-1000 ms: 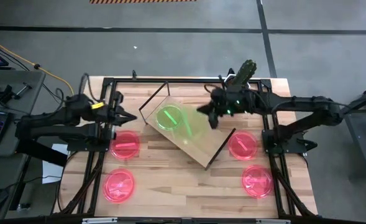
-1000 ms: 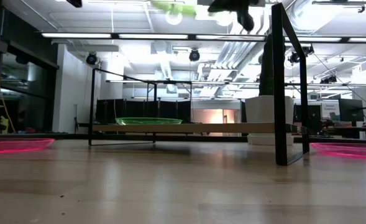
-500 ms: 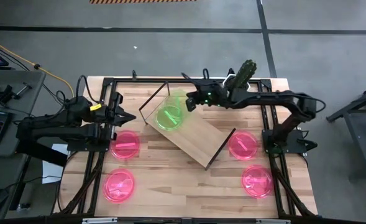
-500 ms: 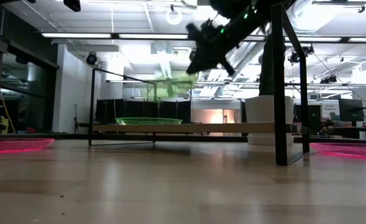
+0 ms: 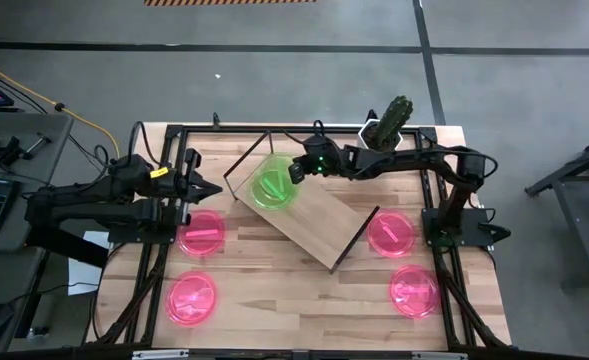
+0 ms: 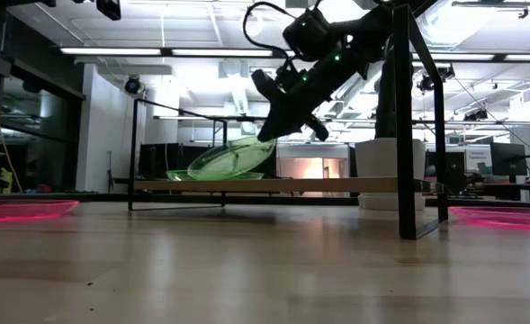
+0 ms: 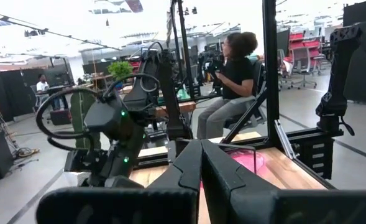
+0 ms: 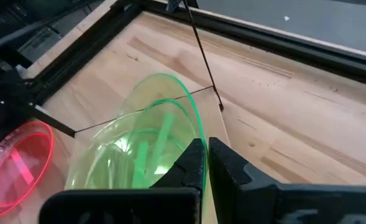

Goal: Place and stack plates onto a shelf
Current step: Stack the green plate on top of the other green plate on the shelf

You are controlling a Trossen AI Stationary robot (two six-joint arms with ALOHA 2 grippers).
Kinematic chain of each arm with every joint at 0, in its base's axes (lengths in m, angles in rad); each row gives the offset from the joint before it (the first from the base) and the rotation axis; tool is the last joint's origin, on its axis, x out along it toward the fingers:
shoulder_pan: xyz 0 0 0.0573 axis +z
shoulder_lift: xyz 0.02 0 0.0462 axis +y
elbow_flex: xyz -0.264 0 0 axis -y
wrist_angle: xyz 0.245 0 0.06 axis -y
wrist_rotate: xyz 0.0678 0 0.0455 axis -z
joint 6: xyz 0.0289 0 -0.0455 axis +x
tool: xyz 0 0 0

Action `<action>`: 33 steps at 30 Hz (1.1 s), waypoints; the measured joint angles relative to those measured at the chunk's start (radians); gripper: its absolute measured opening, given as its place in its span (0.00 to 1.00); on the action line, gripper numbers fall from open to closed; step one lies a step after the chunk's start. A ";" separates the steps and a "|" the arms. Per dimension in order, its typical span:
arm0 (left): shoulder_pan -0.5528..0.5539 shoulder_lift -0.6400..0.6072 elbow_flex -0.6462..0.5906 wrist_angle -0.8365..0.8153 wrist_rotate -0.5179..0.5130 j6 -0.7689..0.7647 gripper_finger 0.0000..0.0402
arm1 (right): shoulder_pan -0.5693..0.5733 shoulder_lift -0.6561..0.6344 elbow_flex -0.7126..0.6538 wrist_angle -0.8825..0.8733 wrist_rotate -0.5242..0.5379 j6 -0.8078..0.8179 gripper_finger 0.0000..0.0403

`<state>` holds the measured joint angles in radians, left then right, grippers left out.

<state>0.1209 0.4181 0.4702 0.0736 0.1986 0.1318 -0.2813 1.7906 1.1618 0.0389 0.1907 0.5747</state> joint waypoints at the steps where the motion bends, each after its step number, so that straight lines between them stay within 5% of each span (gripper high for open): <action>1: 0.000 0.001 0.000 0.000 0.000 0.000 0.00 | 0.001 0.000 0.000 0.002 0.000 0.004 0.00; 33: 0.000 0.005 0.000 0.003 -0.001 0.001 0.00 | 0.049 0.083 0.000 0.121 0.008 0.044 0.01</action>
<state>0.1209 0.4229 0.4702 0.0764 0.1975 0.1329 -0.2325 1.8740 1.1618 0.1598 0.1988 0.6187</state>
